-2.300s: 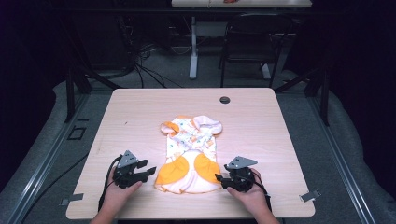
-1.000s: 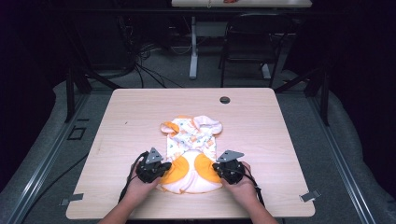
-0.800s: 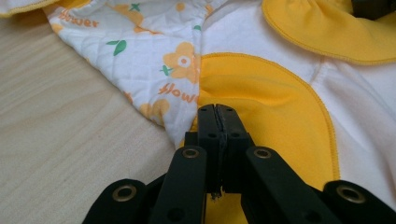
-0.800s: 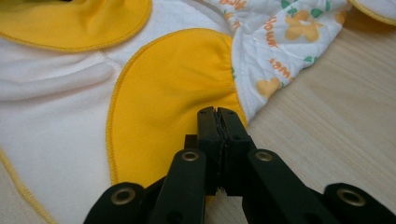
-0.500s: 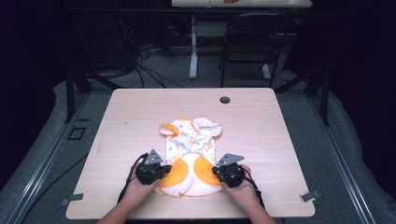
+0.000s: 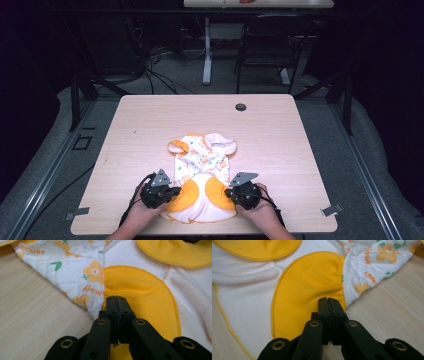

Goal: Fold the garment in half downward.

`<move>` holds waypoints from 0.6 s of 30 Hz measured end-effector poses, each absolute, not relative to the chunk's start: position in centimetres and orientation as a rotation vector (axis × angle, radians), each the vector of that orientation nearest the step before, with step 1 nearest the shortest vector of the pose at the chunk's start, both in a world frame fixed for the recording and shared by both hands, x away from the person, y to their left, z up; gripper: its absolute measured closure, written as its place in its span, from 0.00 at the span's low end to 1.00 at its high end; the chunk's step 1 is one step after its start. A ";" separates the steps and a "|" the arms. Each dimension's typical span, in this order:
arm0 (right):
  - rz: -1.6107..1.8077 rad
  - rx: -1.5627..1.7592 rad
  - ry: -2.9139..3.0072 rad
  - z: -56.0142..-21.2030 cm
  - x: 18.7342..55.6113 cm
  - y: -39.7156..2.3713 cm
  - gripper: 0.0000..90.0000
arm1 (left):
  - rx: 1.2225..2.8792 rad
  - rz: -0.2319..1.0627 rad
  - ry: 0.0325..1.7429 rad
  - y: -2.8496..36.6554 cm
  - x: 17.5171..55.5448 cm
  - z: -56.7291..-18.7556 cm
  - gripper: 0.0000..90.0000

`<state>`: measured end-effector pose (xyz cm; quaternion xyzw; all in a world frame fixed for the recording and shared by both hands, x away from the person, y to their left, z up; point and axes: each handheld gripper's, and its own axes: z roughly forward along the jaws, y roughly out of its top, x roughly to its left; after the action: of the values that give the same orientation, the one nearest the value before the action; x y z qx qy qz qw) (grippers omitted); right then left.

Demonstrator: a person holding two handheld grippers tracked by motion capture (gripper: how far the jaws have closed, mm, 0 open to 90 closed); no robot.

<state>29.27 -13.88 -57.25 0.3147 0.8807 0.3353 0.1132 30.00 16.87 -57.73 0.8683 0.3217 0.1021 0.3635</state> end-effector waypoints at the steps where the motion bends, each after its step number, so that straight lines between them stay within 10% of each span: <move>1: 0.982 0.921 2.583 -57.3 29.0 -13.8 0.99 | 2.234 0.258 0.828 16.9 29.8 -57.7 0.99; 18: 1.062 0.923 2.568 -57.0 27.7 -14.0 0.87 | 2.185 0.221 0.820 17.2 28.6 -57.7 0.89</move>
<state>27.71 -13.98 -57.03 0.3134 0.8719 0.3607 0.1066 28.58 17.22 -57.68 0.8589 0.3225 0.0870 0.3883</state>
